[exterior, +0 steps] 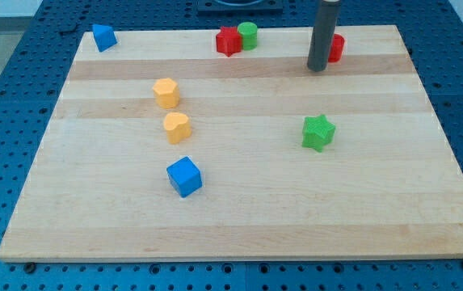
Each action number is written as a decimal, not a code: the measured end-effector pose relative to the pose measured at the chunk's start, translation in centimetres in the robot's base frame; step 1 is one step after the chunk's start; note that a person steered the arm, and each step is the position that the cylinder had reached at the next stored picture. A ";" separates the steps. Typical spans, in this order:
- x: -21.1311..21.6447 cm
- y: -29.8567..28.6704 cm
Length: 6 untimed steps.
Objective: Move red circle towards top right
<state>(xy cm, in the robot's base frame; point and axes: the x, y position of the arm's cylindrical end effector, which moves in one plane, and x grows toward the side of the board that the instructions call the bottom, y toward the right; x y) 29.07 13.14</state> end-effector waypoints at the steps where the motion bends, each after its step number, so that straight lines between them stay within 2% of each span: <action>1: -2.2 0.3; 6: -4.4 5.0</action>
<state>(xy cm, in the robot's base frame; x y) 24.68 18.11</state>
